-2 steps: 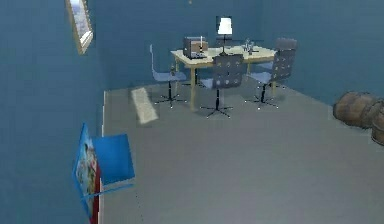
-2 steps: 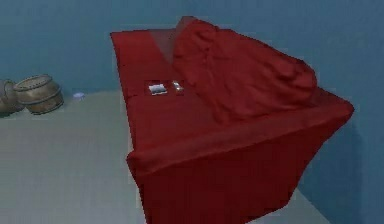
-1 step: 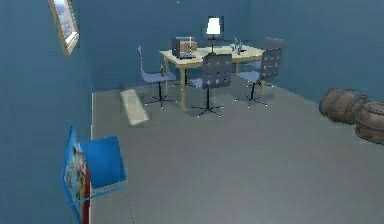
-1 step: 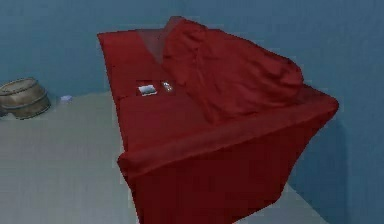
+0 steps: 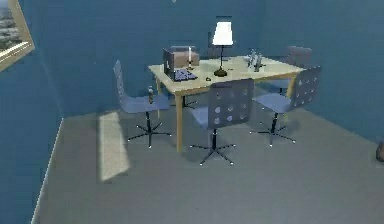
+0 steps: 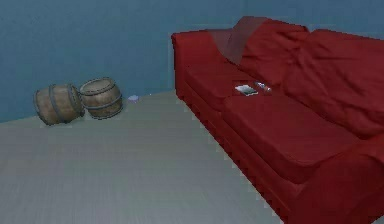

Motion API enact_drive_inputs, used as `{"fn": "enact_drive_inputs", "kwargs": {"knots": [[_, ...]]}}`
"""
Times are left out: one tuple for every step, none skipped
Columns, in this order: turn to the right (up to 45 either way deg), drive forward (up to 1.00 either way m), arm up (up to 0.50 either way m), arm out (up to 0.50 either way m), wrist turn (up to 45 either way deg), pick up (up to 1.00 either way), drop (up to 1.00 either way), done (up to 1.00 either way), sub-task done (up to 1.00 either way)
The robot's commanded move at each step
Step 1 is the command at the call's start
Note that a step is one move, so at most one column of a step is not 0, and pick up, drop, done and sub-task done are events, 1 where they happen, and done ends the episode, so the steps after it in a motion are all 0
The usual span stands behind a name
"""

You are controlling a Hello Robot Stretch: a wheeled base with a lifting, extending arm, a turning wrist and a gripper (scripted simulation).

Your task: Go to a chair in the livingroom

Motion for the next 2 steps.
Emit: {"fn": "enact_drive_inputs", "kwargs": {"knots": [[0.0,0.55,0.0,0.0,0.0,0.0,0.0,0.0,0.0],[9.0,0.0,0.0,0.0,0.0,0.0,0.0,0.0,0.0]]}}
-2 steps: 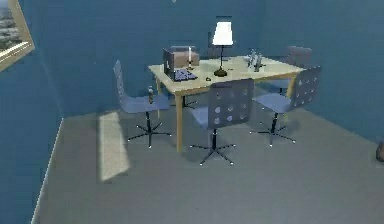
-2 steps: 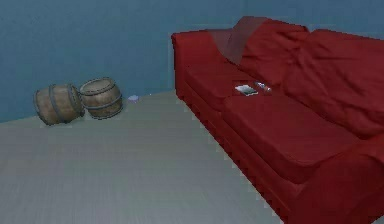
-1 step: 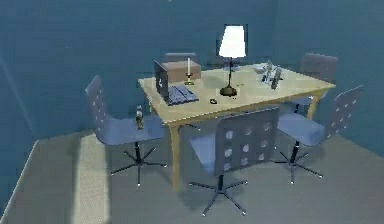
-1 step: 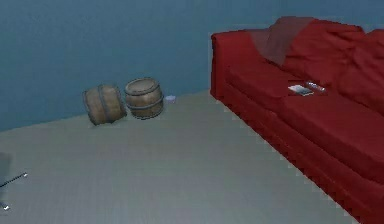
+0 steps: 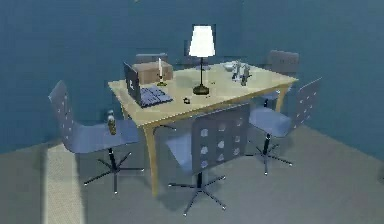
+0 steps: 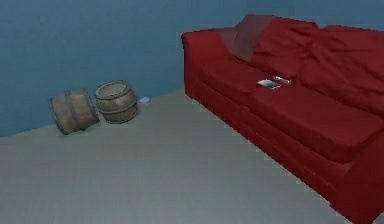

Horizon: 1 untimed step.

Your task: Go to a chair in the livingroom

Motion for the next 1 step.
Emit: {"fn": "enact_drive_inputs", "kwargs": {"knots": [[0.0,0.0,0.0,0.0,0.0,0.0,0.0,1.0,0.0]]}}
